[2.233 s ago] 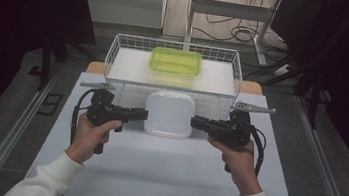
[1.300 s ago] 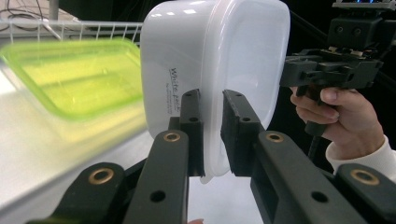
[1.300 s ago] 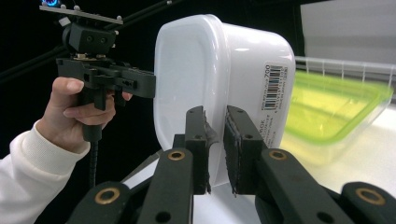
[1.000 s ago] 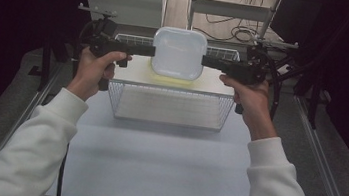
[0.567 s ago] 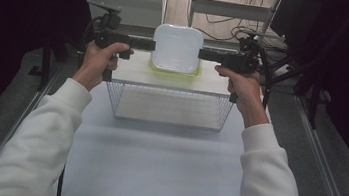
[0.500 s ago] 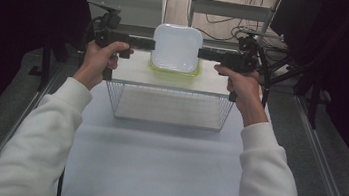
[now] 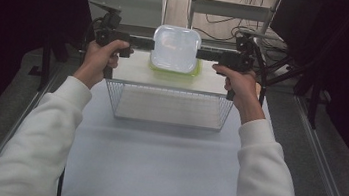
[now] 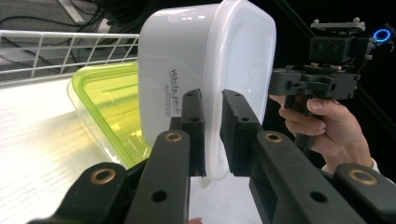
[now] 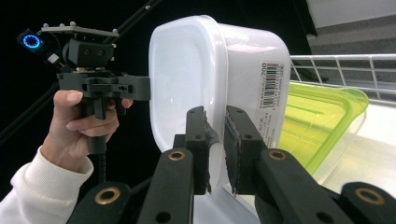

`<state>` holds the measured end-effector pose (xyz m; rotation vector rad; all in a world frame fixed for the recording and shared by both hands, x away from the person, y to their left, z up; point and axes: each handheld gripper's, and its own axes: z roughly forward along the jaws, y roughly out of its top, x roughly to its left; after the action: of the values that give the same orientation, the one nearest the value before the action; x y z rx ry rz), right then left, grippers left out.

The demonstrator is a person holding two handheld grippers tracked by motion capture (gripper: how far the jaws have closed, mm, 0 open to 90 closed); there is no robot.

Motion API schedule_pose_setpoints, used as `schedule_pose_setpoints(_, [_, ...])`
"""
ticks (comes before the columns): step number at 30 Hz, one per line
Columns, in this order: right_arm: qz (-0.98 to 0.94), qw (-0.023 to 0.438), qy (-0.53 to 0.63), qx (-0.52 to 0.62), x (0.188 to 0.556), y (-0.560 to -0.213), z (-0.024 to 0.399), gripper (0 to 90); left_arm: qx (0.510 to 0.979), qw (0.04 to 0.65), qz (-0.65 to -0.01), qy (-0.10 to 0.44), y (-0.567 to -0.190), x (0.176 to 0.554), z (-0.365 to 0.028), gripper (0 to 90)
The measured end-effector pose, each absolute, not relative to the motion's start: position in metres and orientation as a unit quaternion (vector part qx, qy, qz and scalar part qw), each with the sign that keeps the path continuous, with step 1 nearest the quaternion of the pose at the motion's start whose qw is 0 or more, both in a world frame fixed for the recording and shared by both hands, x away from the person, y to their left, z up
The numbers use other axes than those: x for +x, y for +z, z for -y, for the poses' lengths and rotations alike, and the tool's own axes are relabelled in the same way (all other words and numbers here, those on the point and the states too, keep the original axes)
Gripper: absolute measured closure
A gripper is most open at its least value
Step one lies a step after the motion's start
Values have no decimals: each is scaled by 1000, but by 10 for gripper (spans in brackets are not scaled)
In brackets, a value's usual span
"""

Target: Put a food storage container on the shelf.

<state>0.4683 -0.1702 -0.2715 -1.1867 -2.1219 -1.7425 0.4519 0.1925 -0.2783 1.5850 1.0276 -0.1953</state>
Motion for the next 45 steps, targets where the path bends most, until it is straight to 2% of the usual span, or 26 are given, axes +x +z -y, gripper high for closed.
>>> schedule_pose_setpoints(8, [699,91,-584,-403,478,-272,171,784,658,589,-458,-102,-281,461,-195,801])
schedule_pose_setpoints(22, [652,136,-591,-454,502,-282,170,743,604,600,-498,-165,-293,482,-199,772])
schedule_pose_setpoints(35, [628,155,-595,-477,509,-289,169,701,594,602,-506,-170,-300,491,-199,725])
schedule_pose_setpoints(39, [635,131,-598,-472,505,-286,168,599,601,609,-496,-147,-297,488,-196,580])
schedule_pose_setpoints(45, [659,47,-608,-441,484,-269,176,474,617,618,-482,-77,-283,470,-198,407])
